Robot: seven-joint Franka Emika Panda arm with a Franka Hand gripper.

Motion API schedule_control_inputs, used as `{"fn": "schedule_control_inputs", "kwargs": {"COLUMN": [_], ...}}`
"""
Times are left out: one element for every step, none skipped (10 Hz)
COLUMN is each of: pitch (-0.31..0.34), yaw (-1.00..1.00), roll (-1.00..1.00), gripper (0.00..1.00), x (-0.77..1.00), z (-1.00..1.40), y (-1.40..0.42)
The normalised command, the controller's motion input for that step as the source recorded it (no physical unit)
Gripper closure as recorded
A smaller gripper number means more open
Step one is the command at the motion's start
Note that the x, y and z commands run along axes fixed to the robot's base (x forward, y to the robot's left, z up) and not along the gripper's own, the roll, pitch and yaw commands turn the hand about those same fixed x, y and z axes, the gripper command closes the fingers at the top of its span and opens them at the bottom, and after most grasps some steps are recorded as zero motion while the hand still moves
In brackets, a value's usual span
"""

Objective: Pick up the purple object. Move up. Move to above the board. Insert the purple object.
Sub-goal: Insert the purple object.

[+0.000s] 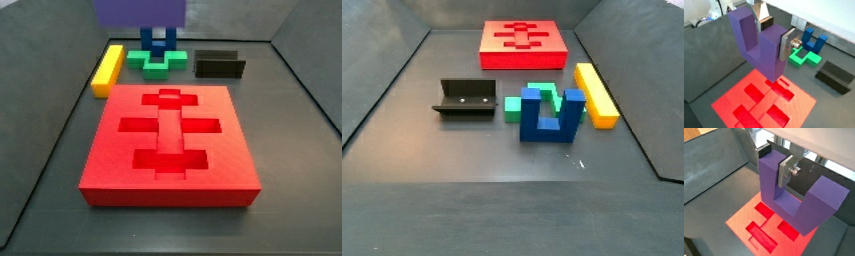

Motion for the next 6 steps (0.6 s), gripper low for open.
{"fn": "schedule_control_inputs", "kwargs": {"pitch": [-0.123,-0.14,-0.113,-0.124,-0.094,-0.099], "yaw": [0.0,0.0,0.0,0.0,0.0,0.0], "roll": [0.36,0.37,0.17,0.02,-0.07,-0.18], "gripper": [1.0,1.0,1.0,1.0,1.0,1.0], "x": [0.32,0.16,0.0,-0.05,-0.04,0.0], "z": [-0.45,-0.44,-0.46,-0.5,-0.56,-0.55], "y": [-0.64,-0.62,-0.39,-0.32,-0.21,-0.21]}}
